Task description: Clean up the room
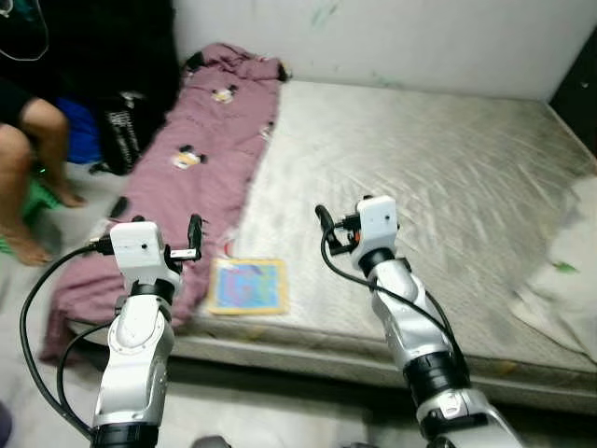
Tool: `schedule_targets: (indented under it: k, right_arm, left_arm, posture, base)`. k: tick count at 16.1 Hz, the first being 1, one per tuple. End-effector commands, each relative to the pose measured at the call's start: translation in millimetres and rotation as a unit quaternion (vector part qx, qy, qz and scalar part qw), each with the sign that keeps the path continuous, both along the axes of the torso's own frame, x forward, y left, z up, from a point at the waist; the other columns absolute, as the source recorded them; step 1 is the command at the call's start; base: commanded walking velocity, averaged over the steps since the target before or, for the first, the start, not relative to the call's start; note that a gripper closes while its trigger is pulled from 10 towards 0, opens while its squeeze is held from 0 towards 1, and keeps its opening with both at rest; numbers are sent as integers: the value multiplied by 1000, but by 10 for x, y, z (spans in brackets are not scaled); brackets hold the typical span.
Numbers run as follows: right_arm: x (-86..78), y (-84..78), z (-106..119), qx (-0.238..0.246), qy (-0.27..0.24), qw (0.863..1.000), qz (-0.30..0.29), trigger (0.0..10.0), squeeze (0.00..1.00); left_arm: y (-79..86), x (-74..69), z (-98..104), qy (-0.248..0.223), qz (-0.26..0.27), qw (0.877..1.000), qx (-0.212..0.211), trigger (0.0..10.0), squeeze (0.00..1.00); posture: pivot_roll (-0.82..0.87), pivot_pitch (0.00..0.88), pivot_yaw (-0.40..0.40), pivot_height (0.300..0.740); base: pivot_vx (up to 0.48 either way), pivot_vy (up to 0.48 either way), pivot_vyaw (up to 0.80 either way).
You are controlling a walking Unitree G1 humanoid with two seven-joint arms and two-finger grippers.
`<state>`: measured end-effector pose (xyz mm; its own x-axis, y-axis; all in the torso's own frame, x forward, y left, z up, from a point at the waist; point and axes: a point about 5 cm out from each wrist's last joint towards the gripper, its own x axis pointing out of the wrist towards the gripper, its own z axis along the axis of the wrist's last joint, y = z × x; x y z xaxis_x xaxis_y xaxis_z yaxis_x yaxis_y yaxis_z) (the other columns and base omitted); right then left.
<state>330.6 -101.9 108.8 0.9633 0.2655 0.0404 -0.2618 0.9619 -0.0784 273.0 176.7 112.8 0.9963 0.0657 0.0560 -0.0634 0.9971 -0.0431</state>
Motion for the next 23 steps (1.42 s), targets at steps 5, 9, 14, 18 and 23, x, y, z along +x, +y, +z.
schedule_targets:
  k: [5,9,14,18,23]
  right_arm:
    - [14,-68,-5,-6,0,1000,-10,10000,0]
    - [23,-69,-1,-5,-1,1000,-11,10000,0]
    - [41,-71,6,-3,0,1000,-14,10000,0]
    - [46,-72,11,-1,0,1000,-15,10000,0]
    - [52,-71,14,1,-1,1000,-17,10000,0]
  left_arm:
    - [-55,7,-6,0,-9,1000,-6,10000,0]
    - [-75,2,33,-16,-23,999,-16,10000,0]
    - [-92,10,60,-26,-35,999,-25,10000,0]
    - [-88,5,64,-28,-36,999,-27,10000,0]
    - [-85,10,61,-28,-39,998,-27,10000,0]
  posture:
    - [37,0,-34,740]
    - [39,0,-37,740]
    - [41,0,-40,740]
    - [39,0,-38,740]
    - [39,0,-36,740]
  base:
    - [0,-169,0]
    - [0,0,0]
    - [101,0,0]
    - [308,0,-242]
    - [306,0,0]
